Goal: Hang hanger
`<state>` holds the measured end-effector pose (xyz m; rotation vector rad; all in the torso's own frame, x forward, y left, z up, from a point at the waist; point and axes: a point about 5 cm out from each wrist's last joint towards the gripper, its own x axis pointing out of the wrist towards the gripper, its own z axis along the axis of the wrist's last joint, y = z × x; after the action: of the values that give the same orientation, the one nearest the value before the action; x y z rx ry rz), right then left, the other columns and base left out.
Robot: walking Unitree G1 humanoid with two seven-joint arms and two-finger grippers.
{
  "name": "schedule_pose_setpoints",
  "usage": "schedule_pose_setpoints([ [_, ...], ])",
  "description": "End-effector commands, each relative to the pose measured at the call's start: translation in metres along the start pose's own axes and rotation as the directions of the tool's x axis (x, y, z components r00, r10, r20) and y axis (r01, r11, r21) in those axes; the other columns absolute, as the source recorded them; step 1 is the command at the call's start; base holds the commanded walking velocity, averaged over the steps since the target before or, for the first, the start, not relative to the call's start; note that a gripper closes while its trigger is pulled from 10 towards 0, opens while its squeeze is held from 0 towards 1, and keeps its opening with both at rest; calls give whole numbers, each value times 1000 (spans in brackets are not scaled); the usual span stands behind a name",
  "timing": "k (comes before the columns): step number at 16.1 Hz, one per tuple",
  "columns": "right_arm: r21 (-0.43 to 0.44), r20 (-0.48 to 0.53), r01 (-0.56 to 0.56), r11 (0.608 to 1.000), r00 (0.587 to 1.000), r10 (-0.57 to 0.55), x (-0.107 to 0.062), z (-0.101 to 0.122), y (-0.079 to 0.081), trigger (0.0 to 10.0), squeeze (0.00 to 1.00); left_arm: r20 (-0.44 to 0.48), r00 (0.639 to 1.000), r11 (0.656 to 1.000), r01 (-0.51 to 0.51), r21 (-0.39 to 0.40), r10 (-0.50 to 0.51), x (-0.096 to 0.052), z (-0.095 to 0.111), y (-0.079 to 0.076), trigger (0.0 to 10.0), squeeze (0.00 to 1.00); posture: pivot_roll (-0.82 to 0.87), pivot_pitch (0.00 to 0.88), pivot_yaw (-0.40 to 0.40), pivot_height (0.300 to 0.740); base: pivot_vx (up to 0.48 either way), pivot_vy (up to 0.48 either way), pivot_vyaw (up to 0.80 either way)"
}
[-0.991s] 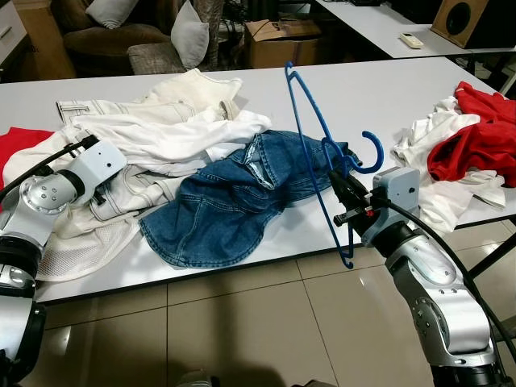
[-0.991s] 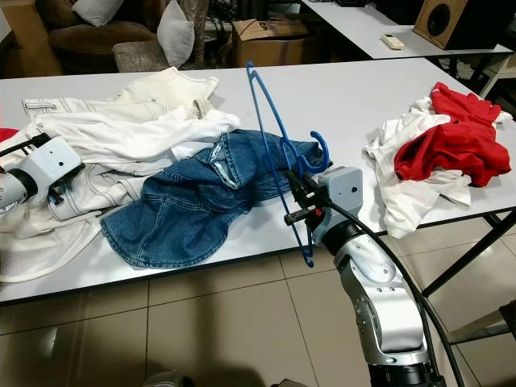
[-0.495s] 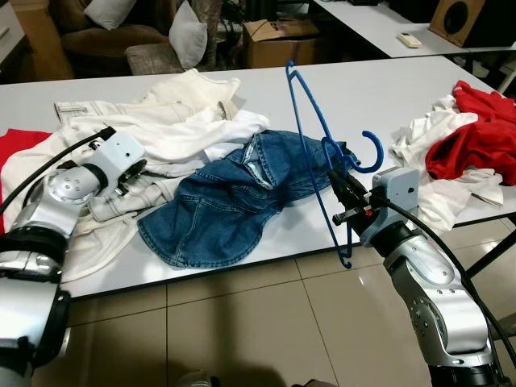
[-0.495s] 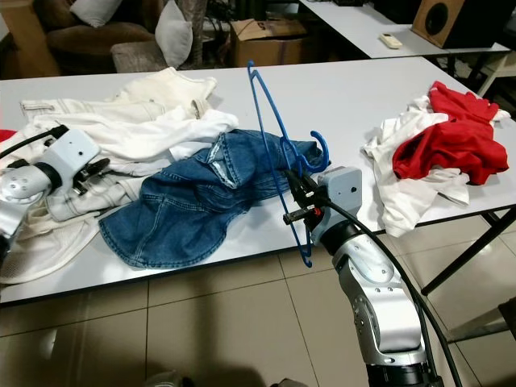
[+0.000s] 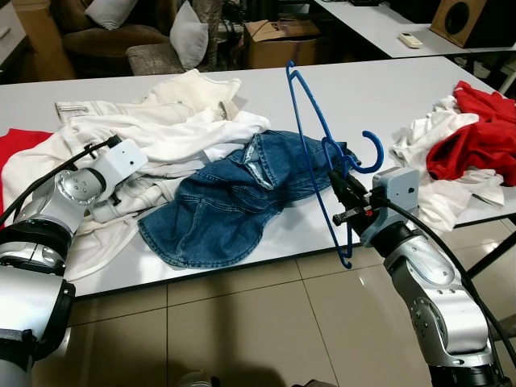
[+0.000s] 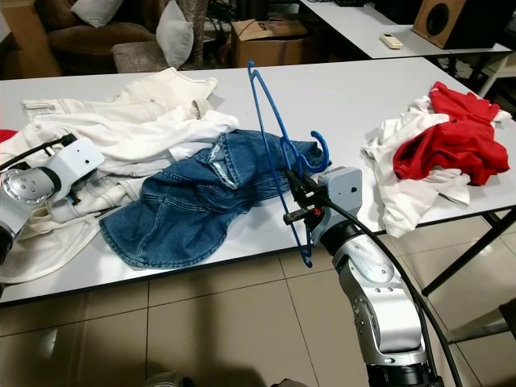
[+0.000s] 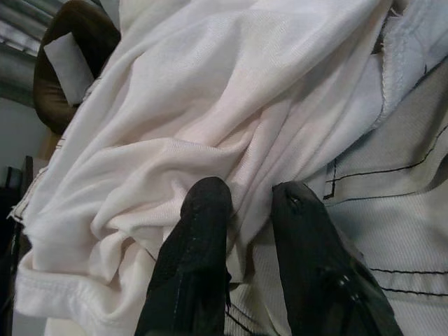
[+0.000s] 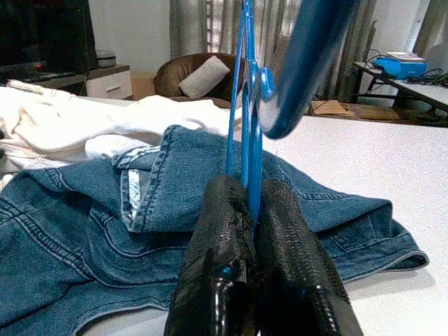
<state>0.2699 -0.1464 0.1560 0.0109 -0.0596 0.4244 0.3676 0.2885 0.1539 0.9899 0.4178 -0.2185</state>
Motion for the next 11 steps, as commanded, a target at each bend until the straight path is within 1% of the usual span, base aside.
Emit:
schedule_pose_setpoints([
  [1,-19,9,0,1000,1000,0,1,3,0,10000,0,-30,999,1000,-16,13,16,-2,-4,5,9176,0,-93,0,33,740,0,0,0],
  [2,-20,9,1,1000,1000,0,1,4,0,10000,0,-20,999,1000,-27,-4,27,-2,-2,7,3098,0,-93,0,32,740,0,0,0],
  [3,-20,9,1,1000,1000,0,1,4,0,10000,0,-20,999,1000,-30,-4,30,-2,-1,8,3098,0,-93,0,32,740,0,0,0],
  [4,-22,10,0,1000,1000,0,2,4,0,10000,0,-22,999,1000,-31,-2,30,-1,-1,8,0,0,-92,0,31,740,0,0,0],
  [8,-24,11,0,1000,1000,0,2,4,-1,10000,0,-23,999,999,-41,-18,40,-2,-2,9,0,0,-93,0,31,740,0,0,0],
  [9,-25,12,1,1000,1000,-1,2,4,-1,10000,0,-21,999,999,-44,-32,43,-2,-2,10,0,0,-94,0,30,740,0,0,0],
  [10,-28,13,1,1000,1000,-1,2,5,-2,10000,0,-5,999,995,-42,-87,41,-2,-1,10,0,0,-94,0,30,740,0,0,0],
  [11,-29,13,1,1000,1000,-1,2,5,-2,10000,0,4,999,992,-41,-119,41,-2,0,10,0,0,-94,0,30,740,0,0,0],
])
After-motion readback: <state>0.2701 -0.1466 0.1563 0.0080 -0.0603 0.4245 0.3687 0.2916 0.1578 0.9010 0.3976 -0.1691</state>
